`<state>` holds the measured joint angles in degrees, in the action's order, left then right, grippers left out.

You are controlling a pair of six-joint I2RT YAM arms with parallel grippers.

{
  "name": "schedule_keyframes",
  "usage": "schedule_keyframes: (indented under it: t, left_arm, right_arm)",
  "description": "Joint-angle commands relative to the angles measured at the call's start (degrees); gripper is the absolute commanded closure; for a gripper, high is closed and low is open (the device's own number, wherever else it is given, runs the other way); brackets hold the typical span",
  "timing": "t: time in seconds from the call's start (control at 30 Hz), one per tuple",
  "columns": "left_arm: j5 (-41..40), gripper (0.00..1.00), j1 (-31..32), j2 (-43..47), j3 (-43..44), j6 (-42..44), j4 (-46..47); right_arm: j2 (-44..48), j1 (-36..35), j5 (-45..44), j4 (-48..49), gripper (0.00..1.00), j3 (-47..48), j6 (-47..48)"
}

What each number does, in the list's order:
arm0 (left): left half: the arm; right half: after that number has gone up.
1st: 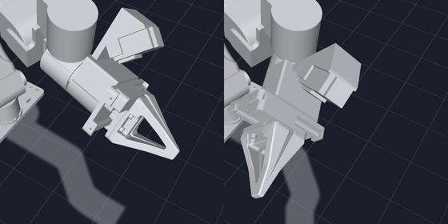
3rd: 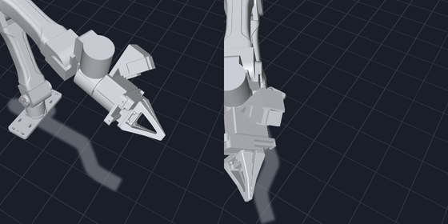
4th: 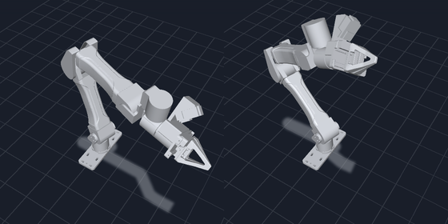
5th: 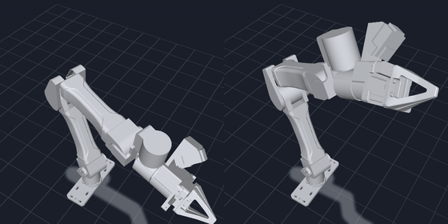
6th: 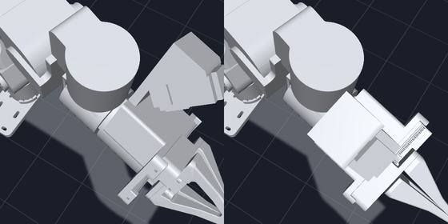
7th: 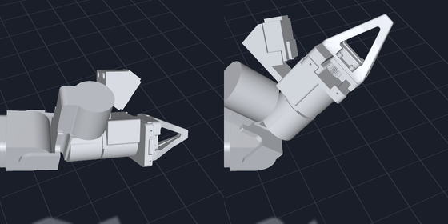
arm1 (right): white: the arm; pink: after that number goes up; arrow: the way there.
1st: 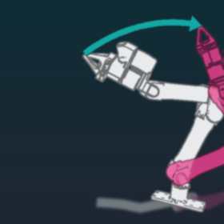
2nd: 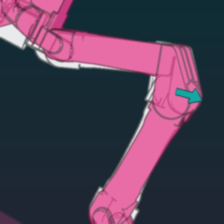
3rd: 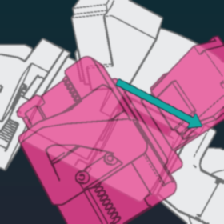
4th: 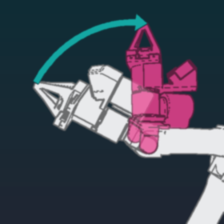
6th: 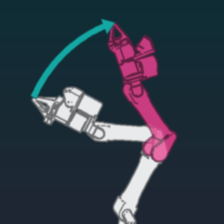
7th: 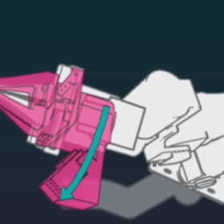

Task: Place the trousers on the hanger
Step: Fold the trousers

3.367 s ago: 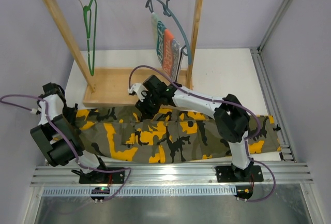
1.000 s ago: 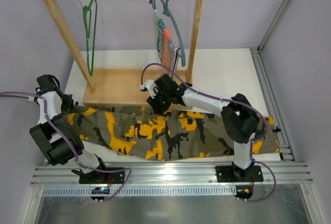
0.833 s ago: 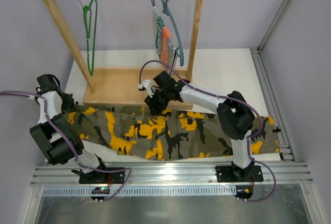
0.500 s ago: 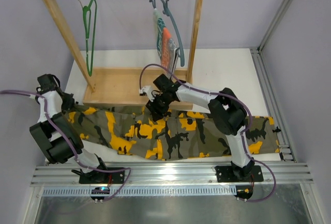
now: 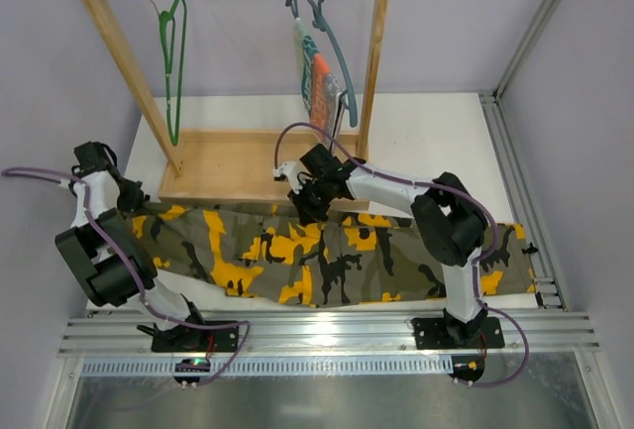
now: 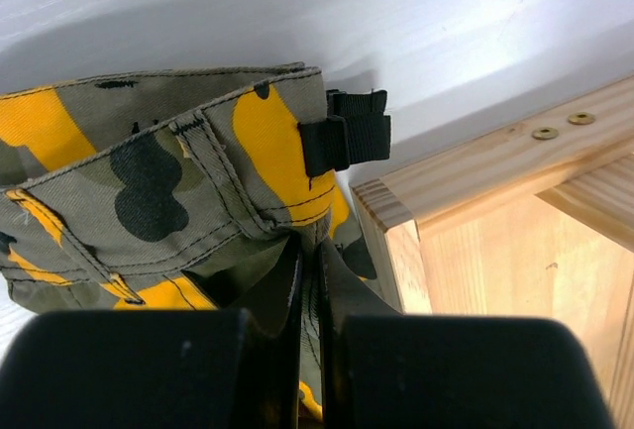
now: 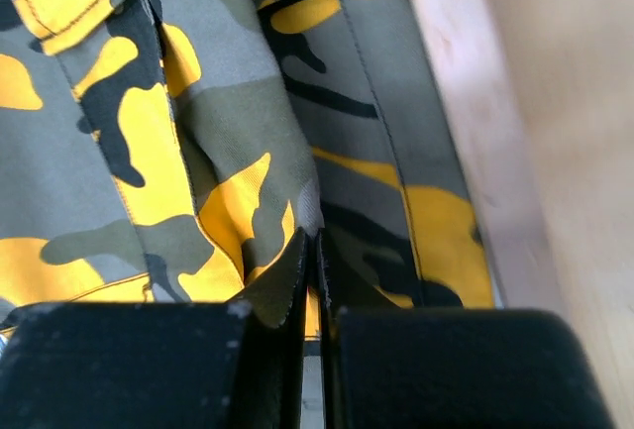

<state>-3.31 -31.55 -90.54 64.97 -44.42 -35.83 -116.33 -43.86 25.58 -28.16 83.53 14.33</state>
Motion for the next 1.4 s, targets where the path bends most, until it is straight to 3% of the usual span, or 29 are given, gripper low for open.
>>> schedule_keyframes:
  t: [0.0, 0.17, 0.4, 0.5, 0.53, 0.67, 0.73, 0.87, 1.07, 1.37]
  left_arm:
    - [-2.40, 1.00, 0.26, -2.61, 3.84, 2.15, 0.25]
    - [-2.93, 1.00, 1.31, -5.43, 6.66, 3.46, -1.08]
    - [-8.90, 0.98, 4.13, -10.79, 12.63, 5.84, -5.38]
    - [-9.96, 0.84, 4.22, -11.41, 12.90, 5.75, -6.44]
    - [-9.96, 0.73, 4.22, -11.24, 12.81, 5.84, -6.53]
    - [-10.75, 0.52, 4.22, -9.22, 12.90, 6.54, -8.11]
    - [-12.59, 0.45, 4.22, -6.76, 12.64, 6.89, -9.78]
    - [-16.72, 0.35, 4.22, -1.58, 9.49, 7.07, -11.01]
    - [-20.77, 0.37, 4.22, 5.98, 4.03, 4.44, -11.28]
    - [-10.49, 0.44, -1.05, 7.14, -9.14, -0.48, -7.85]
  right_arm:
    - [9.62, 0.70, -8.78, 4.51, 0.96, -2.57, -3.25]
    - [11.31, 1.05, -17.05, 5.40, 0.96, -3.11, -5.09]
    - [7.44, 1.58, -17.94, 5.48, 0.96, -1.44, -5.36]
    - [6.56, 1.49, -16.80, 6.19, 0.94, -1.44, -5.97]
    - [6.30, 1.49, -16.45, 6.10, 0.93, -1.26, -6.06]
    - [6.82, 1.49, -15.74, 6.54, 0.85, -1.44, -6.42]
    - [7.79, 1.49, -15.48, 6.37, 0.75, -1.61, -6.77]
    - [9.98, 1.49, -13.72, 6.10, 0.67, -1.96, -8.08]
    - [13.84, 0.88, -10.65, 6.37, 0.59, -2.84, -11.16]
    - [23.16, 0.61, -7.14, 8.82, 0.56, -9.95, -17.39]
